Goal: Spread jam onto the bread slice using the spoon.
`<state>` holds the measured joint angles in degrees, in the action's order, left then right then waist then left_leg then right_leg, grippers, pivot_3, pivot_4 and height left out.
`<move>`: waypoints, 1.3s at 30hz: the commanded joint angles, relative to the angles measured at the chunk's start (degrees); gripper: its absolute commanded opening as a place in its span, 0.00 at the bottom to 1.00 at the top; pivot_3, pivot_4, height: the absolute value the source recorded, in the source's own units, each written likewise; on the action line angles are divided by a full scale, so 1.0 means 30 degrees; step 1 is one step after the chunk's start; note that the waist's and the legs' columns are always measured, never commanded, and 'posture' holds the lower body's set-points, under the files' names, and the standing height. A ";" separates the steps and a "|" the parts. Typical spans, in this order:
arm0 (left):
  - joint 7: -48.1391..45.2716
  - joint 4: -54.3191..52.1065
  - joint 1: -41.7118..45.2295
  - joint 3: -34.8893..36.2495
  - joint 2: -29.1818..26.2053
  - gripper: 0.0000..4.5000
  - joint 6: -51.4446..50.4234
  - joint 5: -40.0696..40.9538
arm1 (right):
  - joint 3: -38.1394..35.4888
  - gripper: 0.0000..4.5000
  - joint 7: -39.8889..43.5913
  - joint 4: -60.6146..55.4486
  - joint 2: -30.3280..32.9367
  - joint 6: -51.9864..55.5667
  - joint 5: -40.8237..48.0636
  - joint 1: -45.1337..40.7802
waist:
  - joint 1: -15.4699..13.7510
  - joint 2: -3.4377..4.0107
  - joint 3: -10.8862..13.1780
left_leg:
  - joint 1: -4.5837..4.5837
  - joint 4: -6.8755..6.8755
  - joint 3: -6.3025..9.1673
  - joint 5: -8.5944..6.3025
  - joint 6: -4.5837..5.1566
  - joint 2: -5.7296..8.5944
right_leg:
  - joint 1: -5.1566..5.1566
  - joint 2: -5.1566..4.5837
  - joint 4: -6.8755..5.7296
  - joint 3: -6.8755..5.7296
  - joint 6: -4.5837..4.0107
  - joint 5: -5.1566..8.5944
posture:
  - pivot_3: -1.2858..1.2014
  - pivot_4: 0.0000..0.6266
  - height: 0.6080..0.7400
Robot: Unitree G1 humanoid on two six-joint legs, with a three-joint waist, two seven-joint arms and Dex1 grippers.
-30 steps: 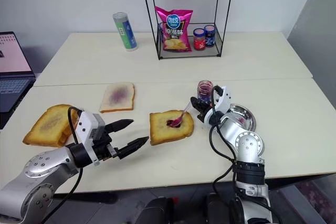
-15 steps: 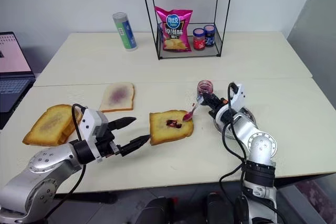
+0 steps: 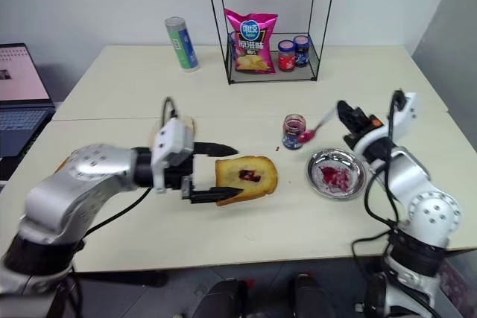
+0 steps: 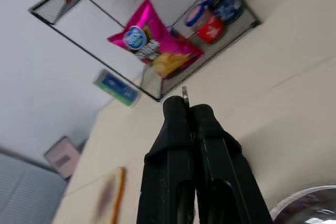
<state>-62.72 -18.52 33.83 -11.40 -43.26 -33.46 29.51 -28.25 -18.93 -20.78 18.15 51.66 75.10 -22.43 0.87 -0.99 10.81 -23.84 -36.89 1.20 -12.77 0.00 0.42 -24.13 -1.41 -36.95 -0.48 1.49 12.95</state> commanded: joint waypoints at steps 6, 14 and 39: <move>-0.1634 0.3540 0.1956 -0.2916 0.3229 1.00 0.3648 -0.3000 | 0.0098 0.00 0.2385 -0.0391 -0.0199 -0.3066 -0.2496 0.3180 | 0.0272 0.0018 -0.0008 | 0.0005 -0.0005 -0.0009 0.0000 0.0002 -0.0032 | -0.0022 0.0026 -0.0033 0.0040 -0.0003 0.0001 | 0.52 0.24 1.00; -0.1498 0.4503 0.1958 -0.3031 0.4618 1.00 0.4345 -0.3873 | 0.0410 0.00 0.4878 0.2603 -0.0767 -0.4726 -0.4277 0.3428 | 0.0224 0.0018 -0.0009 | 0.0002 -0.0015 -0.0002 -0.0001 0.0002 -0.0029 | -0.0015 0.0034 -0.0029 0.0029 -0.0002 0.0001 | 0.52 0.24 1.00; -0.0618 0.4388 0.2110 -0.1917 0.5024 1.00 0.3582 -0.3815 | -0.2000 0.79 0.5949 0.5897 0.0107 -0.5218 -0.4282 0.3082 | 0.0203 0.0019 -0.0010 | 0.0012 -0.0023 0.0006 0.0000 0.0002 -0.0026 | -0.0005 0.0029 -0.0049 0.0034 -0.0005 -0.0002 | 0.52 0.24 1.00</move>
<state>-64.98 -4.13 38.90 -19.21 -28.42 -23.26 17.81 -31.98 -1.28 -2.69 16.49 36.59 62.06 -12.31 1.48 -0.93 10.78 -23.81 -36.97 1.22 -12.77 0.00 0.35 -24.14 -1.32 -37.10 -0.37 1.48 12.94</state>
